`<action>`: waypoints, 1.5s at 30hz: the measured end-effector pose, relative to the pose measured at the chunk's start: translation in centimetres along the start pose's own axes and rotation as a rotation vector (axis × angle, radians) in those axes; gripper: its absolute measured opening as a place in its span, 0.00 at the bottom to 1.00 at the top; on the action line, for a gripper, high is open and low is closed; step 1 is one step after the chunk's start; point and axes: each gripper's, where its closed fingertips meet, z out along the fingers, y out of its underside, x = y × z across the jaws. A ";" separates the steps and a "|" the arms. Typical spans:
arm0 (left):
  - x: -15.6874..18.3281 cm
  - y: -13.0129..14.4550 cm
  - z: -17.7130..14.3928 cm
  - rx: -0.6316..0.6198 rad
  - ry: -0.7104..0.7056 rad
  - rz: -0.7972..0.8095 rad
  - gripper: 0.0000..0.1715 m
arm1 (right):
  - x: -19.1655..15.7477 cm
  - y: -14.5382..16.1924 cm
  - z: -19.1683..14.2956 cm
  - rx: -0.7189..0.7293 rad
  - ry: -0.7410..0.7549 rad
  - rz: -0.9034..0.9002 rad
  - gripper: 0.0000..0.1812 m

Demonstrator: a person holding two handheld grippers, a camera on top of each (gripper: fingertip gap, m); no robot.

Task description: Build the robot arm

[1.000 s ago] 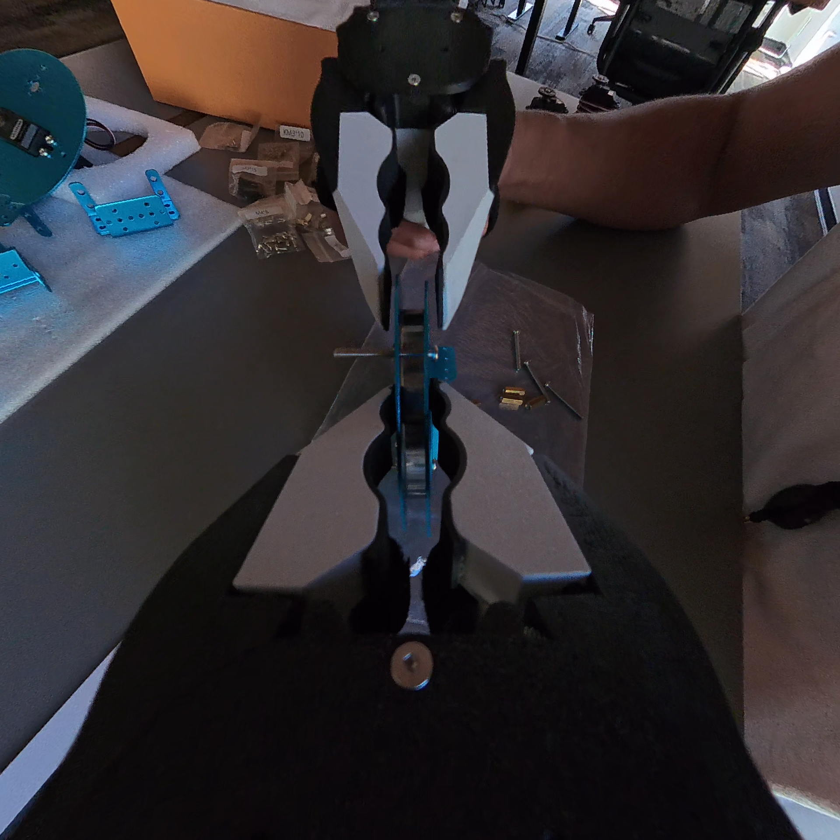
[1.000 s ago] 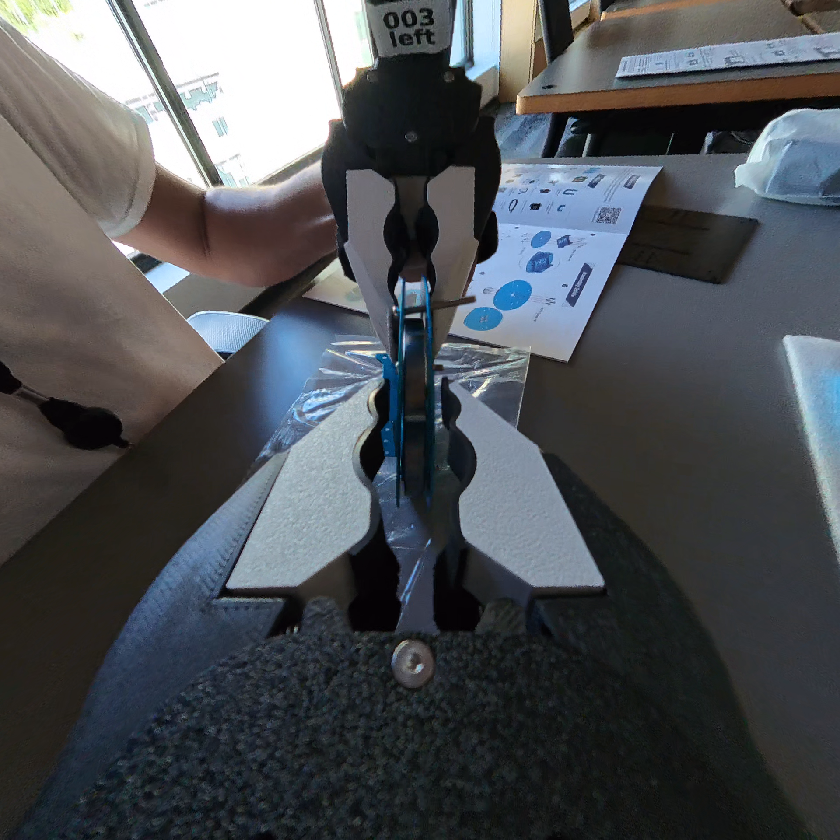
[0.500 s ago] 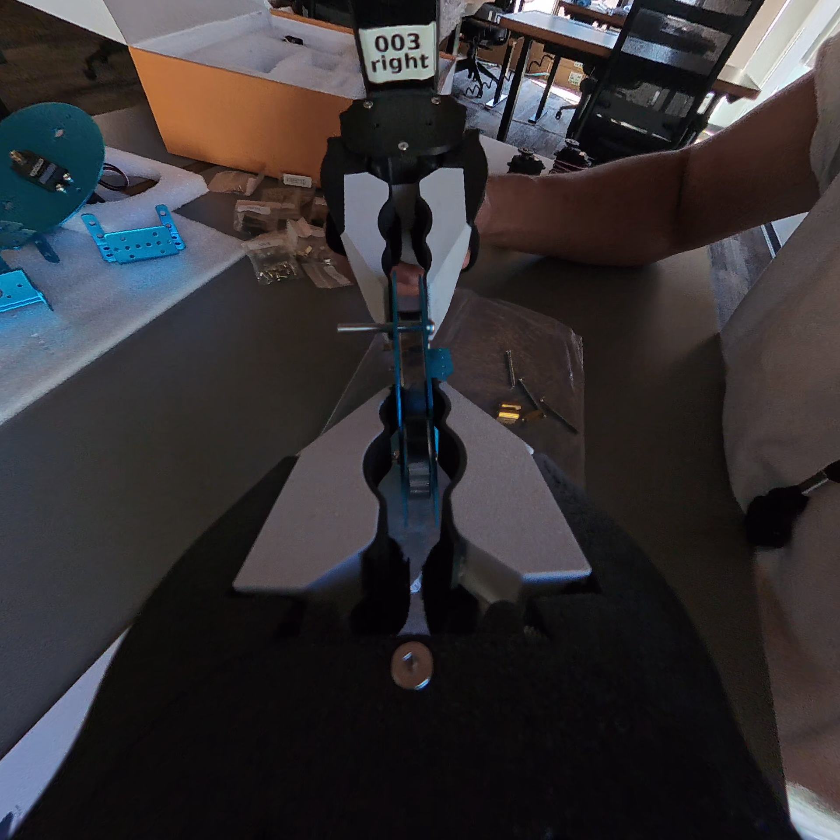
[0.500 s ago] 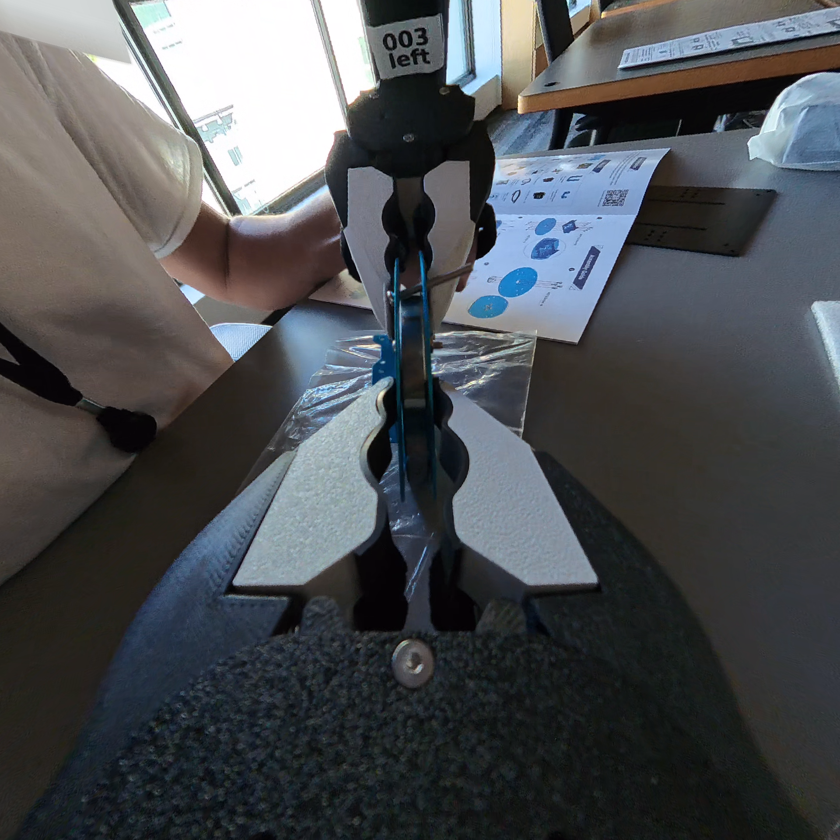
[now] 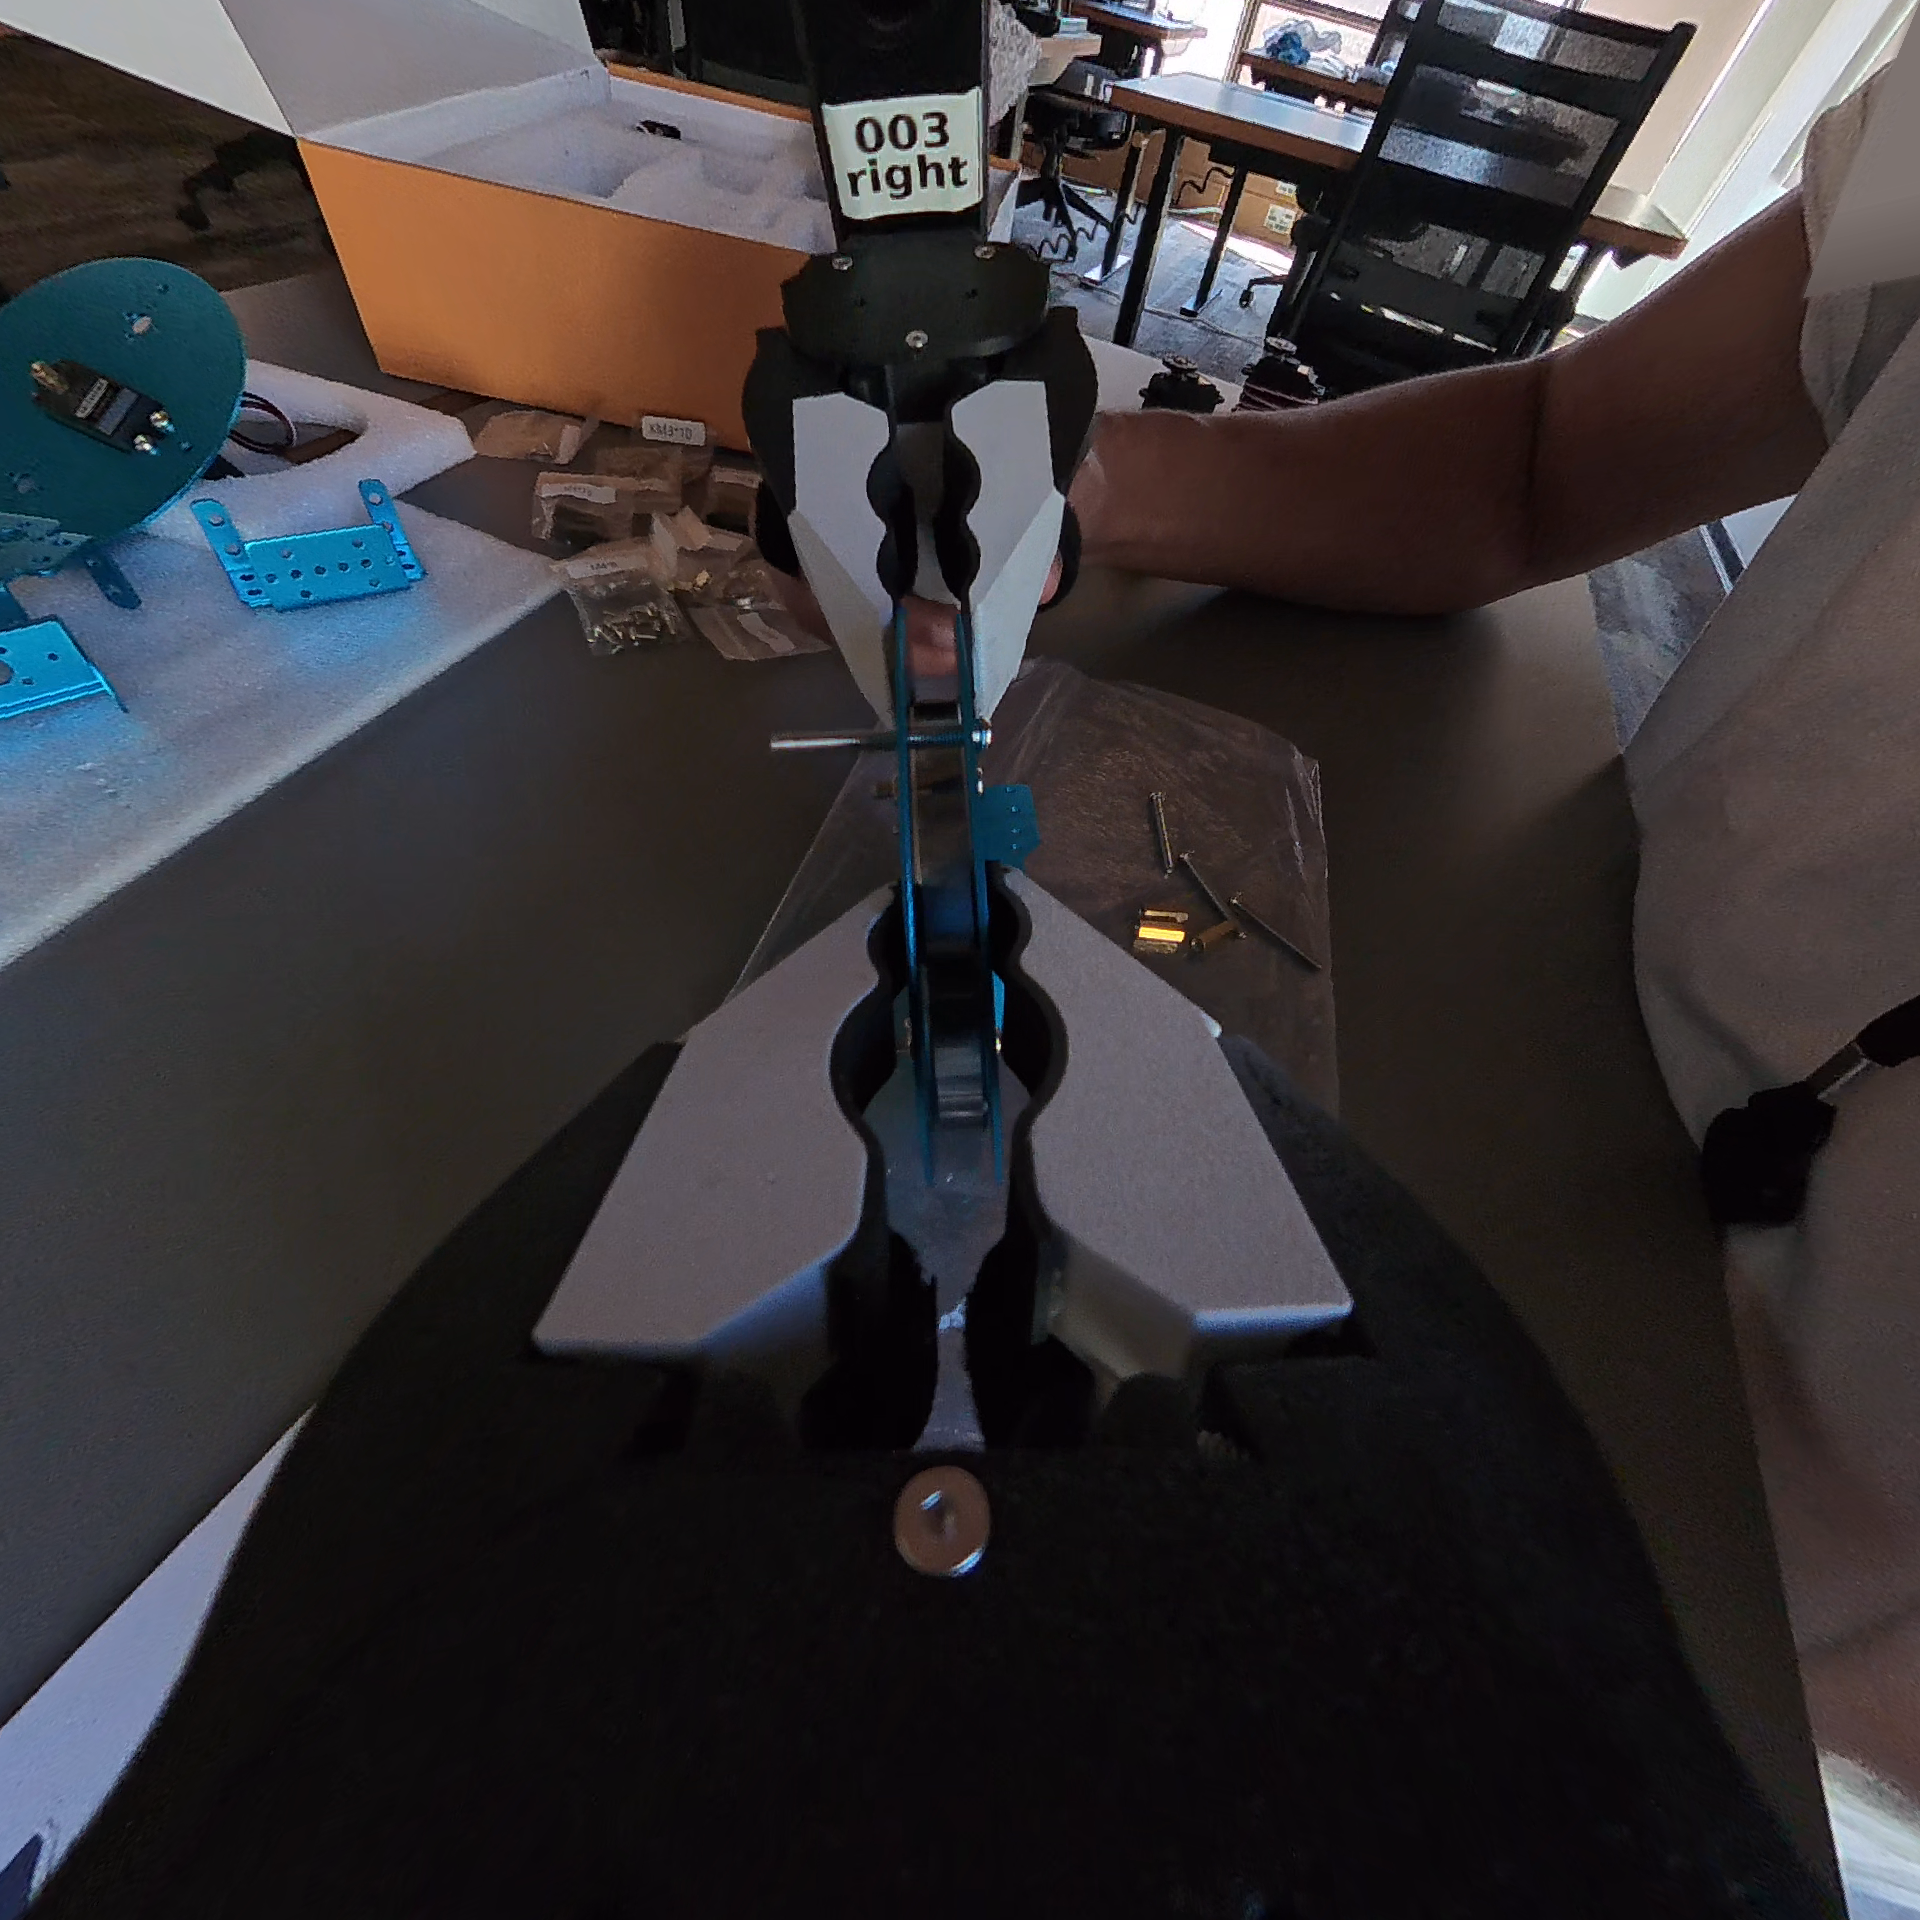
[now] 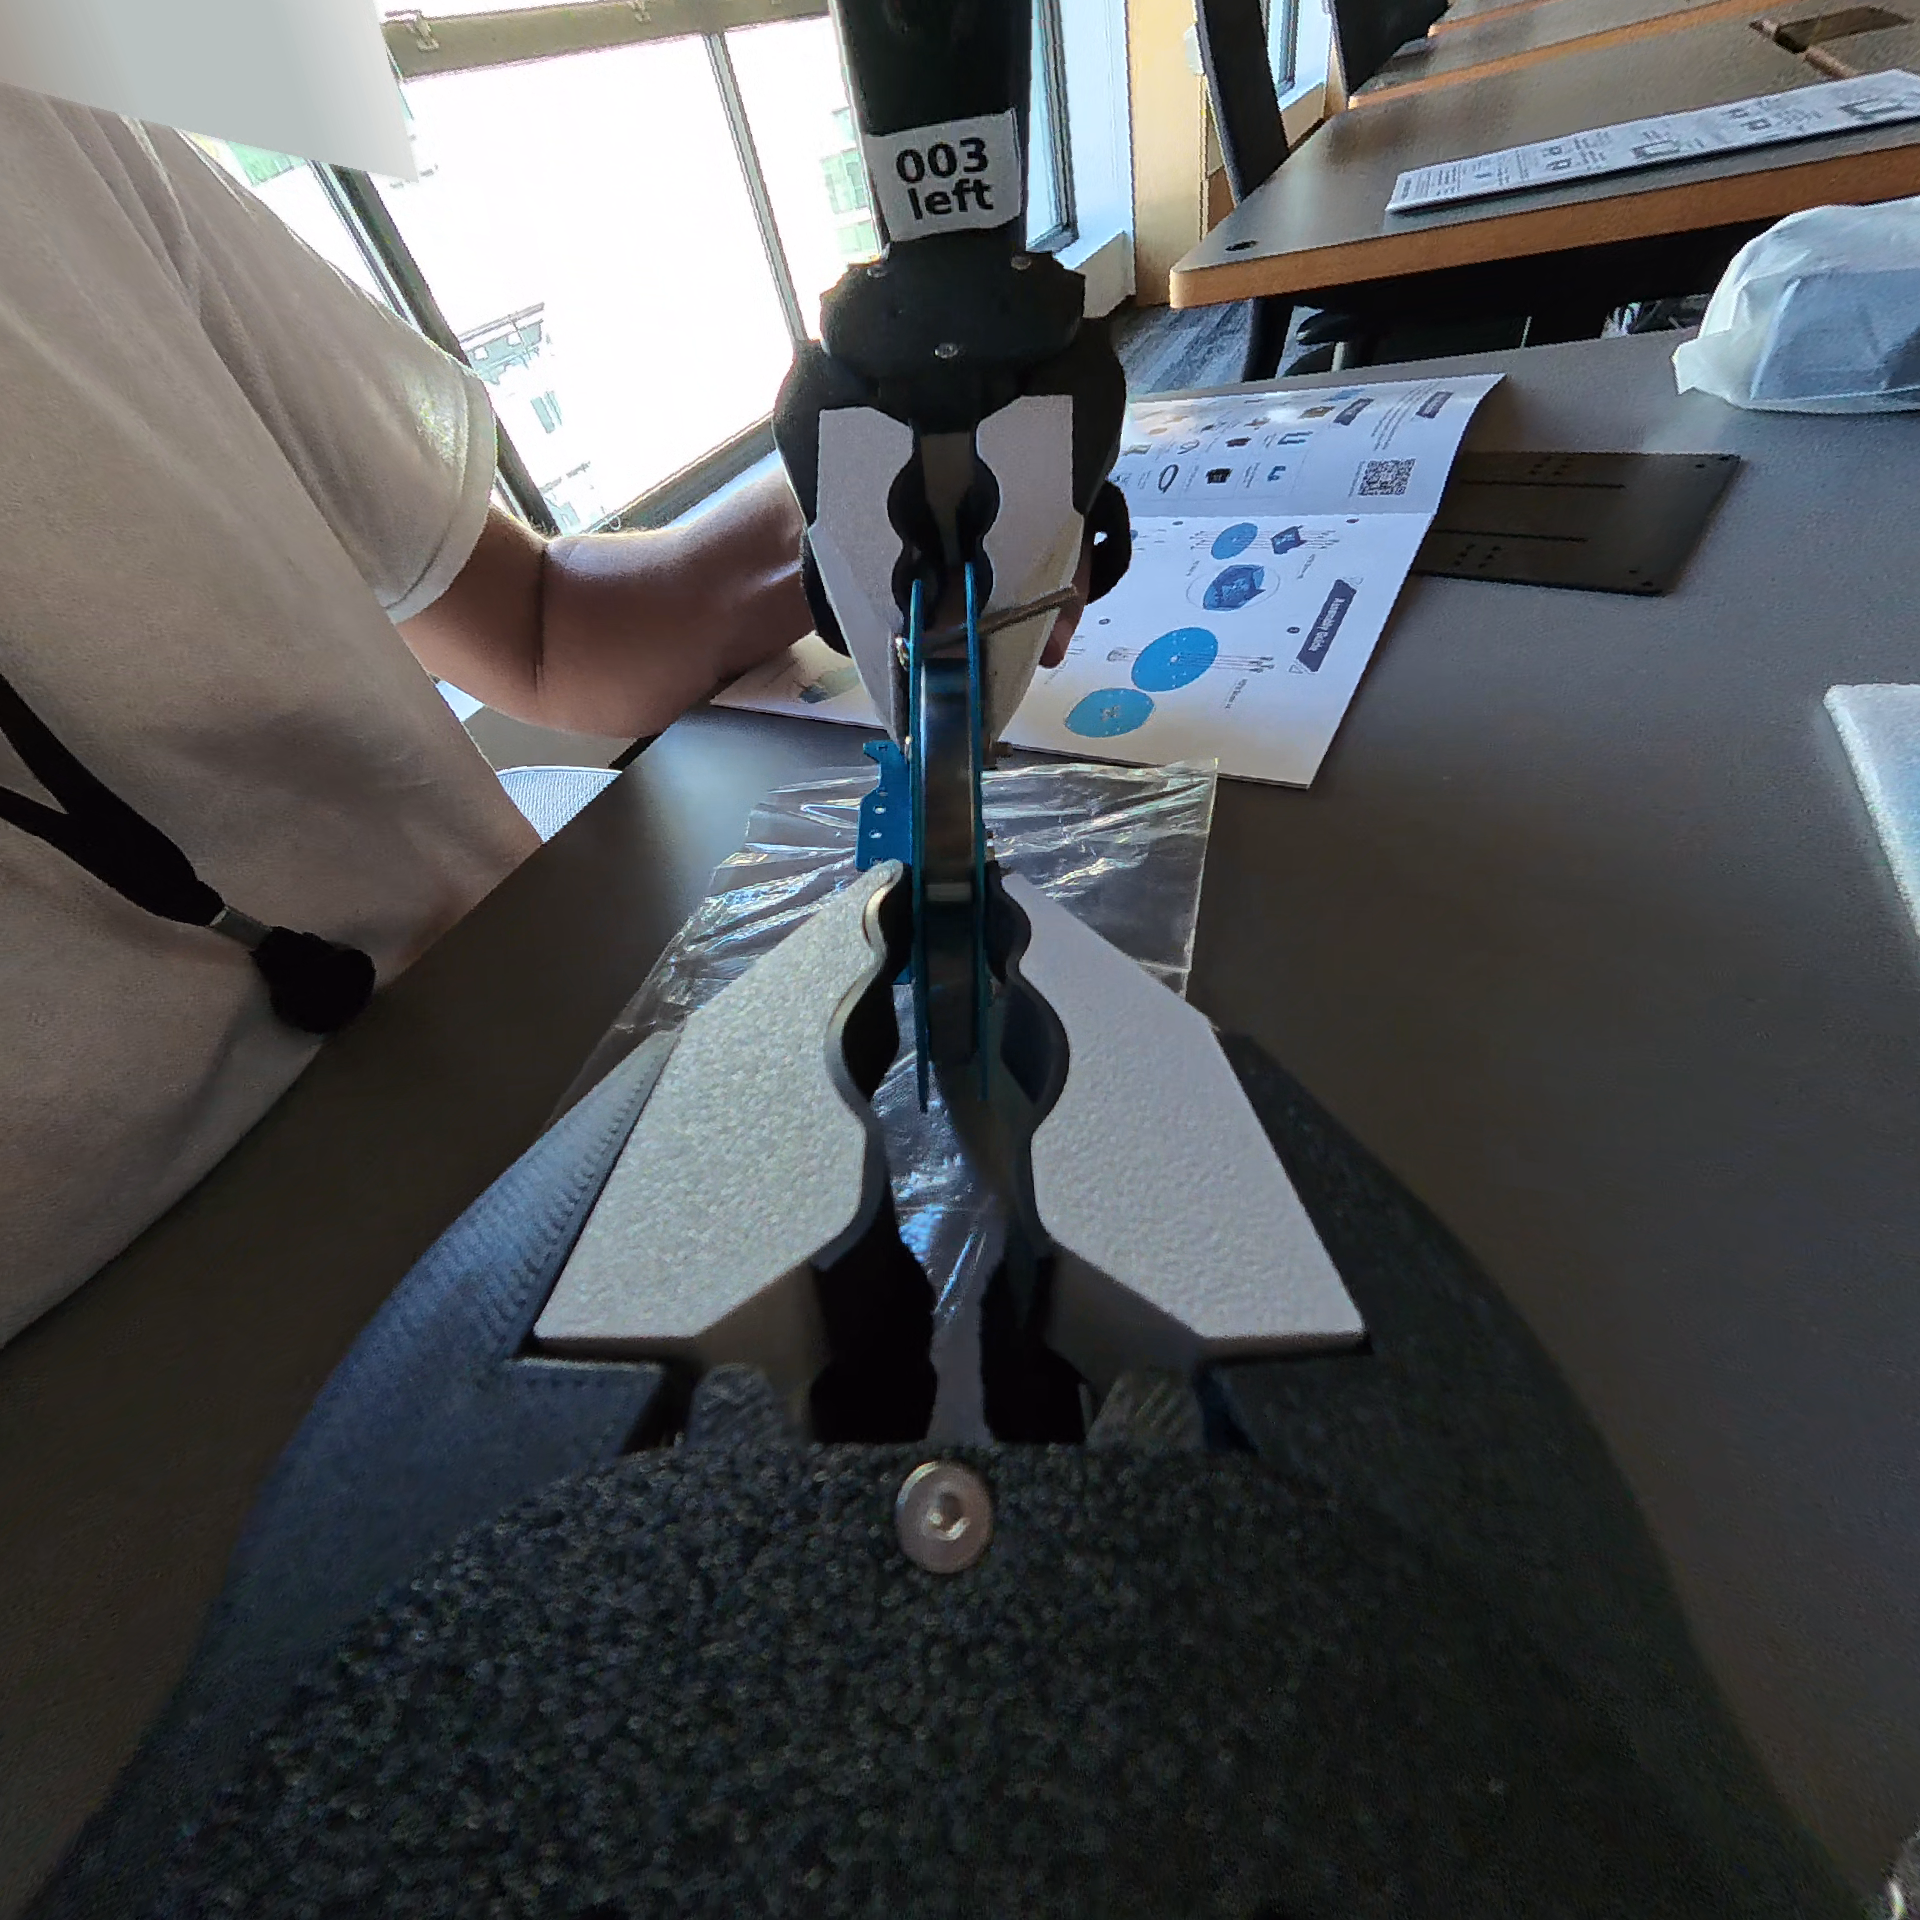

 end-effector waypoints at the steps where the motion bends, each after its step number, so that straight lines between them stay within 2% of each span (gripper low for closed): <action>1: 0.0 0.0 0.0 0.002 -0.002 0.000 0.08 | 0.0 0.0 0.0 0.004 0.000 -0.001 0.07; 9: 0.0 0.2 -0.3 0.019 -0.020 0.004 0.08 | -0.1 0.2 0.2 0.006 -0.010 0.018 0.06; 11: 0.0 0.2 -0.3 0.024 -0.017 0.008 0.07 | 0.2 2.0 0.7 -0.094 0.001 0.027 0.14; 14: -0.2 0.2 -0.3 0.035 -0.020 -0.011 0.07 | 0.0 2.1 1.0 -0.108 -0.005 0.027 0.06; 17: -0.2 0.2 -0.3 0.029 -0.015 -0.023 0.07 | 0.0 2.0 1.0 -0.127 0.003 0.027 0.06; 22: -0.1 0.6 0.2 0.003 0.001 -0.041 0.08 | 0.3 0.7 0.2 -0.028 -0.026 0.109 0.06; 28: -0.1 0.6 0.3 -0.023 -0.013 -0.007 0.08 | 0.3 0.7 0.1 -0.013 -0.035 0.111 0.07; 30: -0.1 0.5 0.4 -0.035 -0.030 0.002 0.07 | 0.5 1.4 -0.1 -0.047 -0.033 0.118 0.11; 34: -0.1 0.5 0.4 -0.047 -0.038 0.005 0.07 | 0.4 0.1 -1.2 -0.011 -0.016 0.048 0.06; 36: -0.2 0.4 0.4 -0.051 -0.033 -0.008 0.07 | 0.4 0.2 -1.2 -0.038 0.000 0.029 0.06; 45: -0.6 -0.4 1.4 -0.071 -0.044 -0.038 0.07 | 0.6 1.5 -2.1 -0.066 -0.003 0.074 0.06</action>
